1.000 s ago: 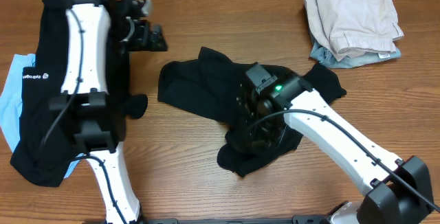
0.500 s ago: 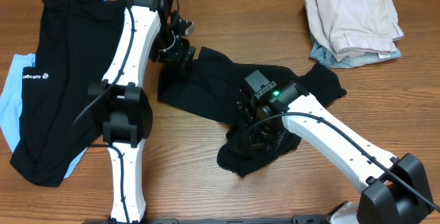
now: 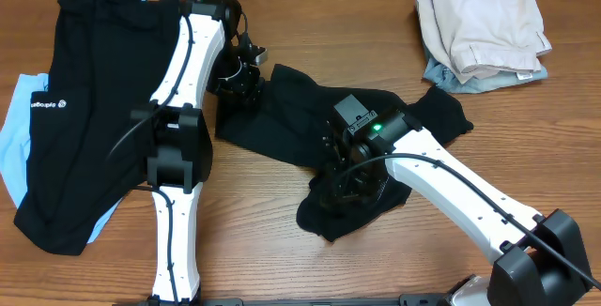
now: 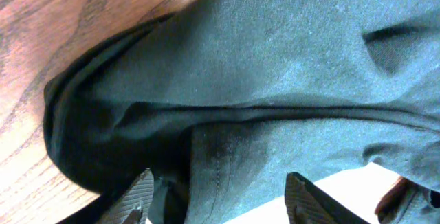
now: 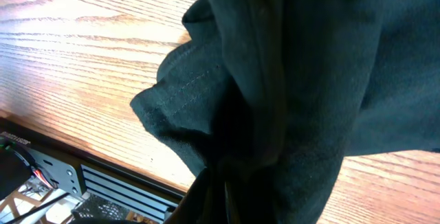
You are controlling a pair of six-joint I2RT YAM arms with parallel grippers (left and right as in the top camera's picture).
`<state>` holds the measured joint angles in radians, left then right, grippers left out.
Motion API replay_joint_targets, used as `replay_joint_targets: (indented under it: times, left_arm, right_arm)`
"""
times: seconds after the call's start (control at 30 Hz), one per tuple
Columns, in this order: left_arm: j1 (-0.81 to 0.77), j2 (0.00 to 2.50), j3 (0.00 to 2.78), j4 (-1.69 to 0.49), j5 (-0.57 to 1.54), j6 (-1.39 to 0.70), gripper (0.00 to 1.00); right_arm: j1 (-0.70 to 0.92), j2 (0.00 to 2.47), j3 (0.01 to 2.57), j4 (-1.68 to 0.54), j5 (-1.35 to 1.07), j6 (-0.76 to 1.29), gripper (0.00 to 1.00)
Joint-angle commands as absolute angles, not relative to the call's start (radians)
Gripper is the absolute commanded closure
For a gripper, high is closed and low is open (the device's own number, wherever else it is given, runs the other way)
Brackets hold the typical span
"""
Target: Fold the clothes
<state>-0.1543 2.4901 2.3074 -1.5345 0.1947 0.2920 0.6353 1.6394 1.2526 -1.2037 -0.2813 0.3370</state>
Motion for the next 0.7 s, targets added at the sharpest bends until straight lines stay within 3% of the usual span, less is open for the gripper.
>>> replay_joint_targets:
  times: [0.0,0.23,0.33,0.4,0.57,0.67]
  left_arm:
    - [-0.168,2.499,2.282,-1.524,0.21,0.318,0.35]
    - [-0.171,2.499,2.174,-1.459,0.203,0.313,0.35]
    - [-0.171,2.499,2.16,-1.443,0.202,0.309,0.45]
    - [-0.171,2.498,2.162,-1.439,0.202,0.306,0.59]
    - [-0.168,2.498,2.207,-1.452,0.199,0.261,0.66]
    - [-0.165,2.498,2.276,-1.491,0.2,0.254,0.81]
  right_arm:
    - [0.637,1.638,1.249,-1.19,-0.278,0.341,0.92]
    - [0.637,1.638,1.249,-1.182,-0.278,0.341,0.91]
    - [0.637,1.638,1.249,-1.178,-0.278,0.341,0.91]
    - [0.637,1.638,1.249,-1.174,-0.278,0.341,0.91]
    - [0.637,1.638,1.249,-1.159,-0.28,0.341,0.89]
    - [0.637,1.638,1.249,-1.155,-0.282,0.341,0.89]
